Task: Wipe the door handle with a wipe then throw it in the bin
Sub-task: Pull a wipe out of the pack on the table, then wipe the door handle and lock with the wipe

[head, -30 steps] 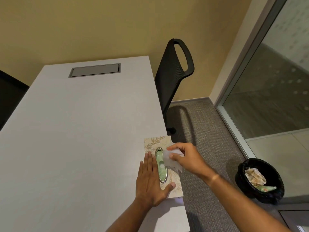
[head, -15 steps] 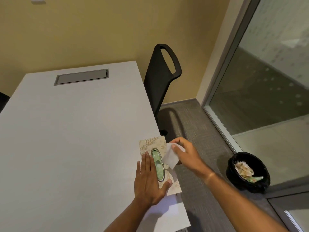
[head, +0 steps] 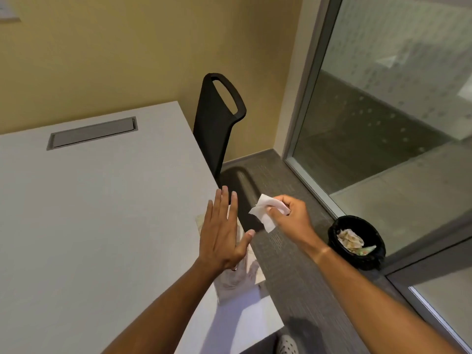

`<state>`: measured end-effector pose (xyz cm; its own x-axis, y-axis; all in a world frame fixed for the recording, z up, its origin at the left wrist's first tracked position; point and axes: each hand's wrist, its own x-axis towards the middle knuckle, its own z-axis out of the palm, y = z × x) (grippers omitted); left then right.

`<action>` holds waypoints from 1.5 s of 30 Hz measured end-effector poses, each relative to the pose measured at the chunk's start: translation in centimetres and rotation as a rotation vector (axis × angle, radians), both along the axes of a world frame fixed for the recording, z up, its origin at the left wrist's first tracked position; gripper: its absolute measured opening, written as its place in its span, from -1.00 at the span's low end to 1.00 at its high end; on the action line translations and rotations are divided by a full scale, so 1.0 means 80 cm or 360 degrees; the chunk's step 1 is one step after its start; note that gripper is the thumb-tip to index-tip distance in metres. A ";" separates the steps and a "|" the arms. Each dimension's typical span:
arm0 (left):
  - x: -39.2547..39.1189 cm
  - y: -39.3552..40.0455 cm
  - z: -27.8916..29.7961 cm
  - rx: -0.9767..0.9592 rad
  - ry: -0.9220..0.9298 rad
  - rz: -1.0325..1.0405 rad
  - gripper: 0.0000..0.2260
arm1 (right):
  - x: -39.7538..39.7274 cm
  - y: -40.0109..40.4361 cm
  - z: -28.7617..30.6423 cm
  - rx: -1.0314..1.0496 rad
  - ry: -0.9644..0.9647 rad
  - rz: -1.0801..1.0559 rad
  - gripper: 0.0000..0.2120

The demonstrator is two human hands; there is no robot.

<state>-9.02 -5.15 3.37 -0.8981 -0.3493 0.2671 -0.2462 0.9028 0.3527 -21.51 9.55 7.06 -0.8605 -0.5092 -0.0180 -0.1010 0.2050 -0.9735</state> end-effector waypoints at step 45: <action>-0.372 0.633 0.188 -0.0280 0.0612 -0.1454 -0.24 | -0.126 0.691 0.157 -0.0331 0.0674 -0.1948 -0.79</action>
<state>-38.79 45.48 18.44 -0.6441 0.5024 0.5768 0.6691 0.7356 0.1064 -31.61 64.83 19.61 -0.6838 0.6404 0.3496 -0.2615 0.2323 -0.9368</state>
